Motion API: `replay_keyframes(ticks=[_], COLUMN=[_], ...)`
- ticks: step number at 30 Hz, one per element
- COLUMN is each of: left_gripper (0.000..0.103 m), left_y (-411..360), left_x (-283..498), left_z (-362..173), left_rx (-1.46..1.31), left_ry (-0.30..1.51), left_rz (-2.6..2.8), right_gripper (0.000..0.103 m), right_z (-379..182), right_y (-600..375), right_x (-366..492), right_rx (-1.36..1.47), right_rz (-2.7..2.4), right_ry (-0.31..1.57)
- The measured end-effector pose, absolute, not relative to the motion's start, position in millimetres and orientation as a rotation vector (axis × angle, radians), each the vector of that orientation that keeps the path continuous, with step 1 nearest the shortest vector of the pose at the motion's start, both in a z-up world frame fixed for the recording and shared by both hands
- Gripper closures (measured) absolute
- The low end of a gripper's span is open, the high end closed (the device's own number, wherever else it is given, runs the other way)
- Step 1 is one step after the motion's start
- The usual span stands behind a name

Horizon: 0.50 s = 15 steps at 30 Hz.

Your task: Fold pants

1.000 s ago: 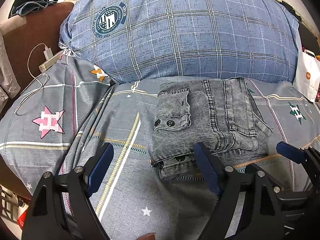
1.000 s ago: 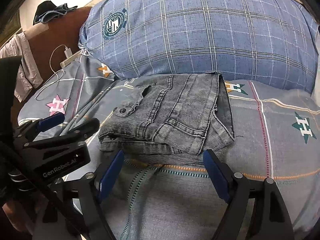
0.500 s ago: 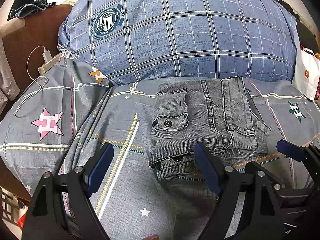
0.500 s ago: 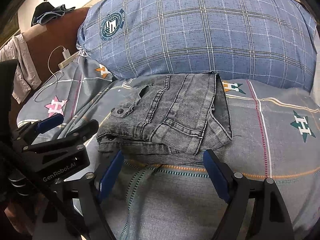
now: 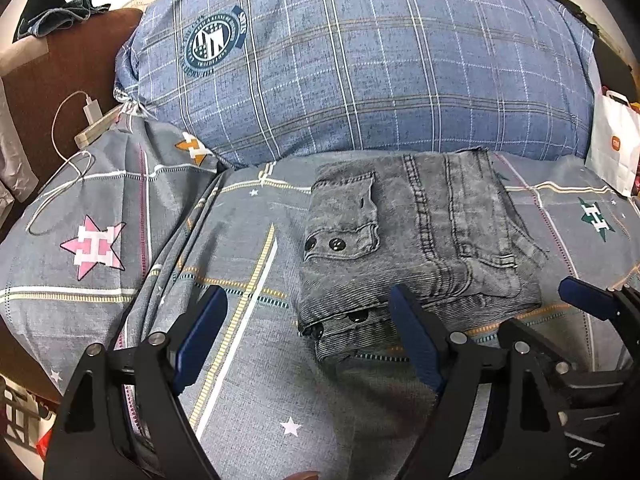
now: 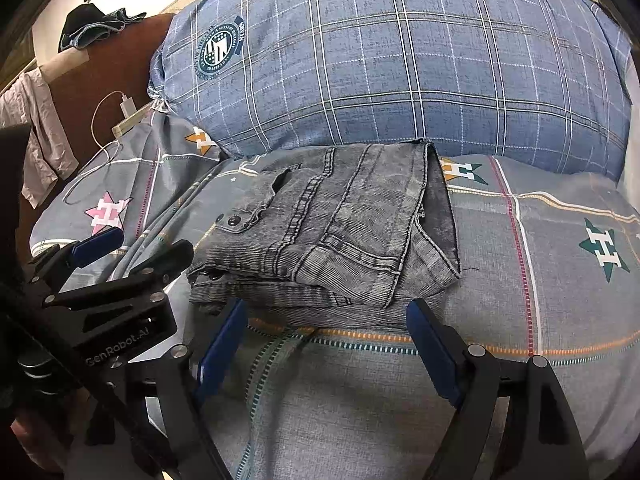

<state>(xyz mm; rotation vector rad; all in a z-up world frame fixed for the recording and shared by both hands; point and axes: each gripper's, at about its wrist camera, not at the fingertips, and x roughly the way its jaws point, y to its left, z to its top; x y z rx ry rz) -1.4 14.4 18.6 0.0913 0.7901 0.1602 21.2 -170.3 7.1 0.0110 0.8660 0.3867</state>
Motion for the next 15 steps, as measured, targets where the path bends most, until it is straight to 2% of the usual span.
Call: replay_keyframes(ticks=[7,15], left_gripper=[0.02,0.02], left_y=[16.1,15.2], left_x=[3.0,-1.5], left_z=[9.0,3.7], left_rx=[0.08,0.096], left_ry=[0.802,0.731], left_rz=[0.164,0.157], right_gripper=[0.021,0.021], right_z=[0.4,-7.5], right_y=[-185.0,-203.2], right_x=[30.2,36.3], right_rx=[0.058,0.108], right_rz=[0.339,0.277], right_ry=[0.88,0.876])
